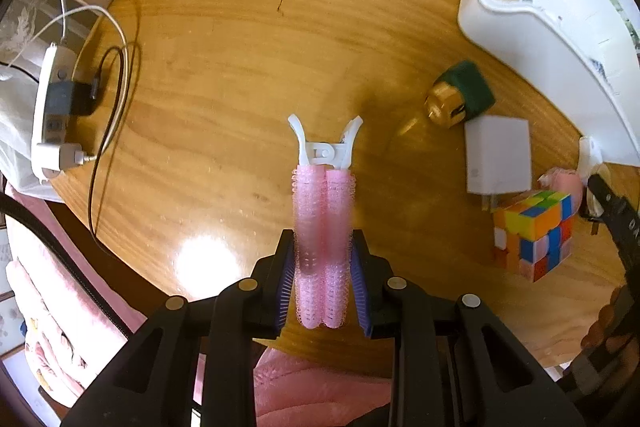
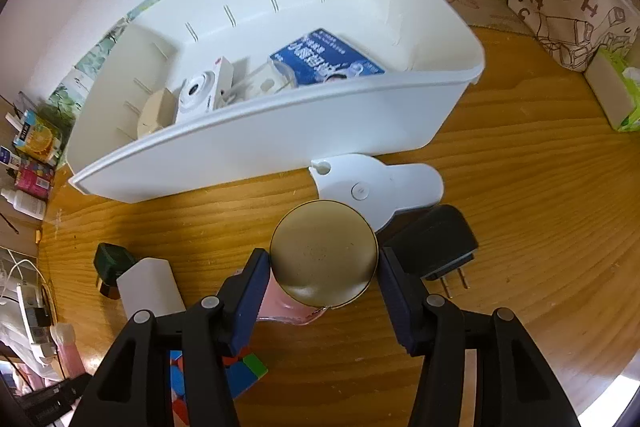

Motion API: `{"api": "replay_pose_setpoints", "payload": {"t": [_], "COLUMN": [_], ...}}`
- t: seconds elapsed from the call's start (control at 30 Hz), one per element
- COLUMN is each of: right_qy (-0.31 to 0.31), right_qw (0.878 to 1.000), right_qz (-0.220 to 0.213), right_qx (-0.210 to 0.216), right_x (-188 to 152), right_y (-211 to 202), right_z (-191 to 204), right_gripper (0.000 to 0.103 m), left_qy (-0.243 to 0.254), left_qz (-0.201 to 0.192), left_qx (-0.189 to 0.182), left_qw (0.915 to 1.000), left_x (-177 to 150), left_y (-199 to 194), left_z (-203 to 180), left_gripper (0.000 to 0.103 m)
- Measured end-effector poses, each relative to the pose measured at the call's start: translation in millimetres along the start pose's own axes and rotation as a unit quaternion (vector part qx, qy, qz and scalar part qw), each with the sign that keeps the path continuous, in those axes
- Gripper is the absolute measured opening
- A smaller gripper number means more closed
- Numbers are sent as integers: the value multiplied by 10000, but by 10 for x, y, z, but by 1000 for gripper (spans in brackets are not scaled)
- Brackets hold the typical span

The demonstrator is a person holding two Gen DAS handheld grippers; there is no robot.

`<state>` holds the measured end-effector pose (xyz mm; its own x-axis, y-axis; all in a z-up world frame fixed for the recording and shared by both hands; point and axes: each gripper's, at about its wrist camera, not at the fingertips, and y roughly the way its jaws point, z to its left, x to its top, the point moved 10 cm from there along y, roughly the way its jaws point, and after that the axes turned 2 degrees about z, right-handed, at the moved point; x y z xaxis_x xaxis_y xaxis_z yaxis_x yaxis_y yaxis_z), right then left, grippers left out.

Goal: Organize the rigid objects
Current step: 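Lift the curlers with the left tool while the right tool carries the compact over the bin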

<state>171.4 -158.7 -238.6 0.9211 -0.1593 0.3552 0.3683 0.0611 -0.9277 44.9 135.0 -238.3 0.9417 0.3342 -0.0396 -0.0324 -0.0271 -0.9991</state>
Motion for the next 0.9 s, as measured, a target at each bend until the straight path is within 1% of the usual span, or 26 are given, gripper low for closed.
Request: {"api": "replay_pose_setpoints", "payload": {"t": [0.23, 0.47, 0.57, 0.6, 0.73, 0.9], "right_qy": [-182, -523, -712, -752, -958, -1132], "right_qw": [9993, 9945, 9903, 9890, 9815, 9727], "right_qz": [-321, -905, -1191, -1268, -1655, -2017], "right_qx": [28, 73, 84, 89, 114, 198], "right_x": [39, 134, 229, 259, 390, 560], "right_y": [-258, -674, -865, -917, -1131, -1310], "right_z": [-60, -106, -106, -102, -85, -18], "right_gripper": [55, 55, 55, 55, 55, 55], "left_qy": [28, 311, 474, 510, 675, 738], "left_qz": [-328, -808, -1069, -1136, -1454, -1722], "left_qx": [-80, -136, -193, -197, -225, -357], "left_qw": [9994, 9962, 9929, 9920, 9868, 9816], "left_x": [248, 496, 639, 662, 851, 1033], "left_y": [-317, -634, -828, -847, -1079, -1317], "left_z": [-157, -443, -605, -594, -747, -884], "left_gripper": [28, 28, 28, 28, 28, 28]}}
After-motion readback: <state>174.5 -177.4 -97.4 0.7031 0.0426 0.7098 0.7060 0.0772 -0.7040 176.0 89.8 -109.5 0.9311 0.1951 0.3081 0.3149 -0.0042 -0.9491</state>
